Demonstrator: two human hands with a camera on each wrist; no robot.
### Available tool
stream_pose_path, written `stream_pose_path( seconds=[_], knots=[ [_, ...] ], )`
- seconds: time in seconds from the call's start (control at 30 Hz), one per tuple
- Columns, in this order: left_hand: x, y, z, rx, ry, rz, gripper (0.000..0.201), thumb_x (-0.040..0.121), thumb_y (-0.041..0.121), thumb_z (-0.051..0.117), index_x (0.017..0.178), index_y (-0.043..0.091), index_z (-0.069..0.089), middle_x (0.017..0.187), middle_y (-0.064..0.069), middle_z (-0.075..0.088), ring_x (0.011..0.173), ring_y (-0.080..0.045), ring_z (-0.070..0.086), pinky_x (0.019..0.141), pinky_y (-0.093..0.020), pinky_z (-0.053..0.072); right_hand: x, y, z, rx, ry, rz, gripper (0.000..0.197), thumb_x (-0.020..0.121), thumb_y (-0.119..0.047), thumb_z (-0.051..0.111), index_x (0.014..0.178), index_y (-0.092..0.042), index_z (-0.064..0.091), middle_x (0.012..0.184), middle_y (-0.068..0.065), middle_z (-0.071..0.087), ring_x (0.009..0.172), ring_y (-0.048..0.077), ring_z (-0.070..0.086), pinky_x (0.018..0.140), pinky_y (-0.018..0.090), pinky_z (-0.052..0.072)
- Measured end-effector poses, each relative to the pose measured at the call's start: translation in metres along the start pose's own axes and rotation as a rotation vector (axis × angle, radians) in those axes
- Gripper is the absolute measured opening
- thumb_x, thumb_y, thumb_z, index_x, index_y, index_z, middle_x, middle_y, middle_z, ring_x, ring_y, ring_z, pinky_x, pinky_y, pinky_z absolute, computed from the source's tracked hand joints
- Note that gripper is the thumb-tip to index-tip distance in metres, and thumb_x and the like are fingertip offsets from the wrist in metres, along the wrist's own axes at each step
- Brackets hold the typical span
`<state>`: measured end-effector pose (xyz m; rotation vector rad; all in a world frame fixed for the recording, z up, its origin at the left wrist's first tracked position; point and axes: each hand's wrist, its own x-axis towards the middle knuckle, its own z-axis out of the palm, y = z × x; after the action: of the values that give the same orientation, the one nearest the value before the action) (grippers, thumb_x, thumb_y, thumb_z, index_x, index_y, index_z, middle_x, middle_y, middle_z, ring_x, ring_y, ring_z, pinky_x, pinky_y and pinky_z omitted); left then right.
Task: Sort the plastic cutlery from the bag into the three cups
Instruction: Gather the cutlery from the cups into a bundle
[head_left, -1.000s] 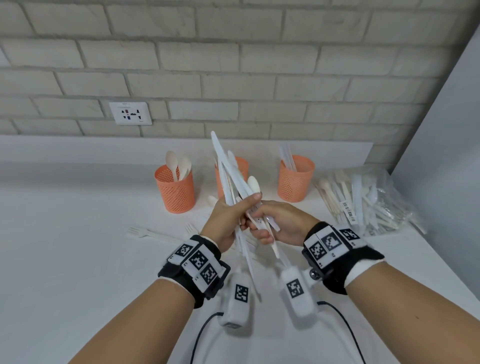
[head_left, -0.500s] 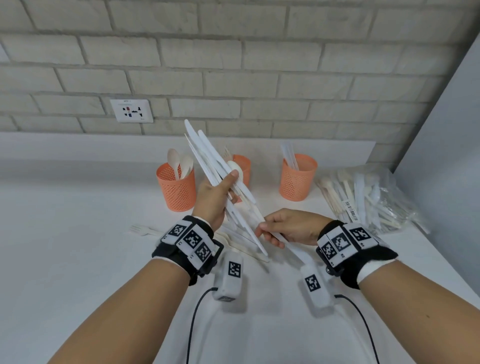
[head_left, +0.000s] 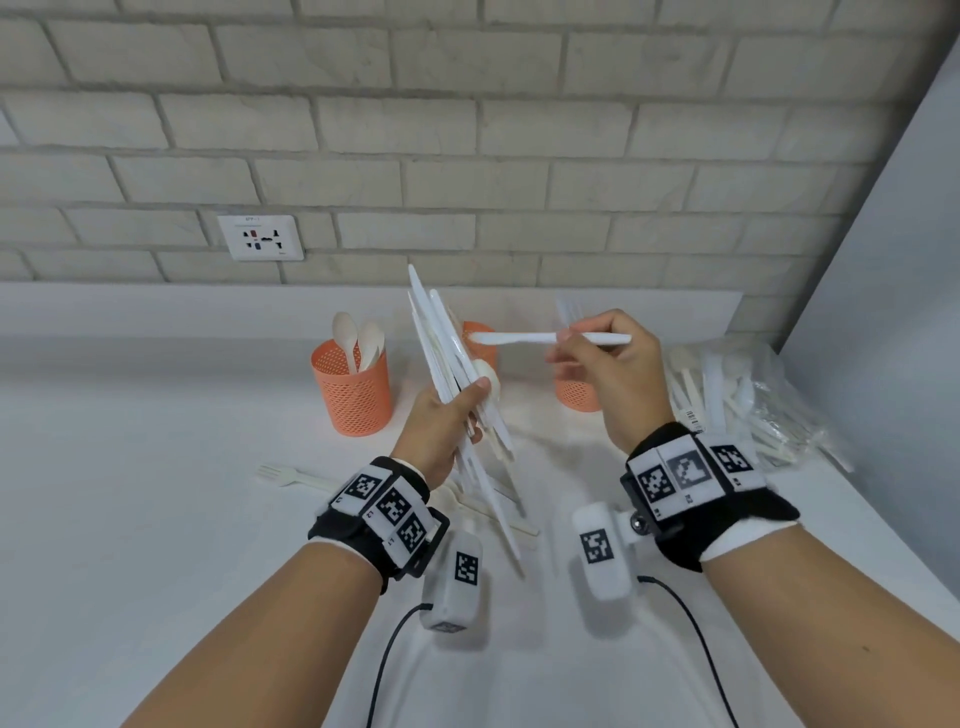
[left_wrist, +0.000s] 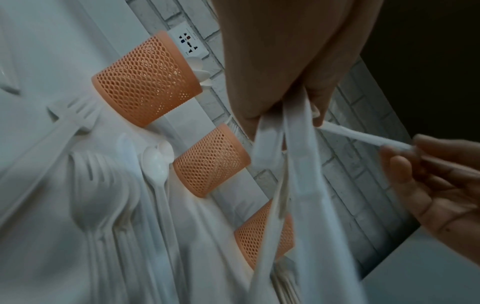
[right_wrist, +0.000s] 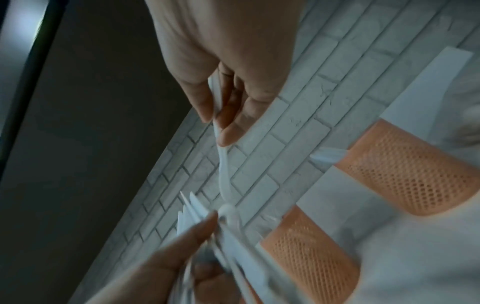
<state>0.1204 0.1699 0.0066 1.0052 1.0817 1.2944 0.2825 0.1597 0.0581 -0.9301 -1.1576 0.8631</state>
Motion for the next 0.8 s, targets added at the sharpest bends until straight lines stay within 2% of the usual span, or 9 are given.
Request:
stream_pose_path(
  seconds=[0.07,0.2,0.3,0.37,0.43,0.53,0.63,0.73,0.8],
  knots=[
    [-0.001,0.001,0.000,0.021,0.007,0.003,0.017,0.092,0.017,0.056,0.103,0.005,0.059,0.073,-0.006,0.056,0.061,-0.015,0.053,0.049,-0.020,0.046,-0.010,0.006,0.004,-0.026,-0.104,0.061,0.015,0.081,0.004,0.064,0.075,-0.006,0.055,0.066,0.002,0.068,0.064,0.020,0.069,0.055,0.025,0.054],
    [-0.003,0.002,-0.004,0.024,0.007,-0.010,0.021,0.093,0.020,0.054,0.107,0.005,0.059,0.077,-0.003,0.061,0.071,-0.015,0.058,0.066,-0.026,0.049,-0.017,0.014,0.003,-0.073,-0.273,0.188,0.013,0.083,0.001,0.061,0.078,-0.009,0.055,0.071,0.008,0.070,0.073,0.024,0.069,0.060,0.031,0.054],
    [-0.006,0.000,-0.007,0.017,-0.003,-0.014,0.016,0.093,0.019,0.053,0.103,0.010,0.061,0.087,-0.005,0.064,0.082,-0.019,0.061,0.080,-0.033,0.049,-0.016,0.013,0.001,-0.068,-0.414,0.244,0.016,0.088,0.002,0.053,0.086,-0.012,0.061,0.081,0.006,0.067,0.078,0.021,0.067,0.061,0.029,0.054],
    [-0.006,0.002,-0.008,0.012,-0.029,-0.024,0.022,0.094,0.017,0.051,0.108,0.004,0.061,0.091,-0.011,0.066,0.085,-0.023,0.063,0.082,-0.036,0.051,-0.019,0.014,0.003,-0.091,-0.551,0.271,0.020,0.087,0.001,0.053,0.092,-0.014,0.065,0.091,0.007,0.065,0.083,0.017,0.066,0.066,0.027,0.054],
    [-0.006,0.005,-0.008,0.018,-0.070,-0.022,0.021,0.094,0.015,0.050,0.107,0.003,0.060,0.090,-0.013,0.065,0.083,-0.024,0.064,0.080,-0.035,0.052,-0.023,0.019,0.005,-0.139,-0.618,0.289,0.016,0.086,-0.002,0.055,0.092,-0.012,0.067,0.093,0.009,0.065,0.085,0.015,0.066,0.072,0.027,0.054],
    [-0.007,0.007,-0.005,0.028,-0.120,-0.004,0.015,0.093,0.013,0.051,0.101,0.006,0.061,0.084,-0.010,0.065,0.074,-0.020,0.064,0.067,-0.027,0.054,-0.024,0.022,0.009,-0.195,-0.576,0.293,0.021,0.087,0.009,0.048,0.090,-0.010,0.058,0.086,0.009,0.065,0.077,0.018,0.069,0.074,0.030,0.055],
    [-0.007,0.004,-0.003,0.020,-0.128,0.022,0.022,0.091,0.007,0.053,0.112,-0.001,0.055,0.081,-0.009,0.063,0.072,-0.019,0.062,0.062,-0.024,0.053,-0.015,0.019,0.015,-0.232,-0.460,0.314,0.033,0.082,0.014,0.041,0.097,-0.016,0.046,0.077,0.003,0.059,0.070,0.018,0.059,0.068,0.030,0.049],
    [-0.009,0.000,0.003,0.026,-0.135,0.042,0.027,0.089,0.002,0.055,0.116,-0.002,0.052,0.083,-0.009,0.063,0.074,-0.017,0.062,0.063,-0.023,0.053,-0.007,0.014,0.022,-0.201,-0.367,0.297,0.022,0.087,-0.004,0.044,0.099,-0.020,0.053,0.068,-0.002,0.050,0.061,0.012,0.047,0.059,0.025,0.038],
    [-0.010,-0.002,0.009,0.058,-0.169,0.048,0.025,0.088,0.002,0.057,0.112,0.000,0.056,0.084,-0.009,0.063,0.070,-0.014,0.063,0.063,-0.022,0.052,-0.004,0.011,0.029,-0.254,-0.332,0.248,0.010,0.090,-0.021,0.055,0.099,-0.017,0.057,0.064,-0.008,0.051,0.054,0.004,0.053,0.053,0.019,0.041]
  ],
)
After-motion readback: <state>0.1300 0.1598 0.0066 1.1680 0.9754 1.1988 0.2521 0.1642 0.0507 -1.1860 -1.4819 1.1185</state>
